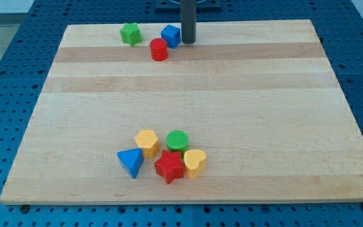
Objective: Slide the red circle to the center
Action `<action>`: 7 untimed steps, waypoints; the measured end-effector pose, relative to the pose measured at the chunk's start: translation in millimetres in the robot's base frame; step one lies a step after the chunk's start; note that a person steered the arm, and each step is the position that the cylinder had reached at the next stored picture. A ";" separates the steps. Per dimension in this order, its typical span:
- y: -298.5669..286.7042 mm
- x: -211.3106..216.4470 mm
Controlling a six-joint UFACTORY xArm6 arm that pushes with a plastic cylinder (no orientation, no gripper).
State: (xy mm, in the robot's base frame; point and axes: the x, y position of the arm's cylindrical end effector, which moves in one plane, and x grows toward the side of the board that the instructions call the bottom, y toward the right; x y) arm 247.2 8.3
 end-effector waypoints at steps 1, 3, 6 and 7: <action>-7.9 -21.7; -104.5 -3.6; -79.7 19.4; -63.6 32.3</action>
State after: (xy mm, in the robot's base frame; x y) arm 279.5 -55.3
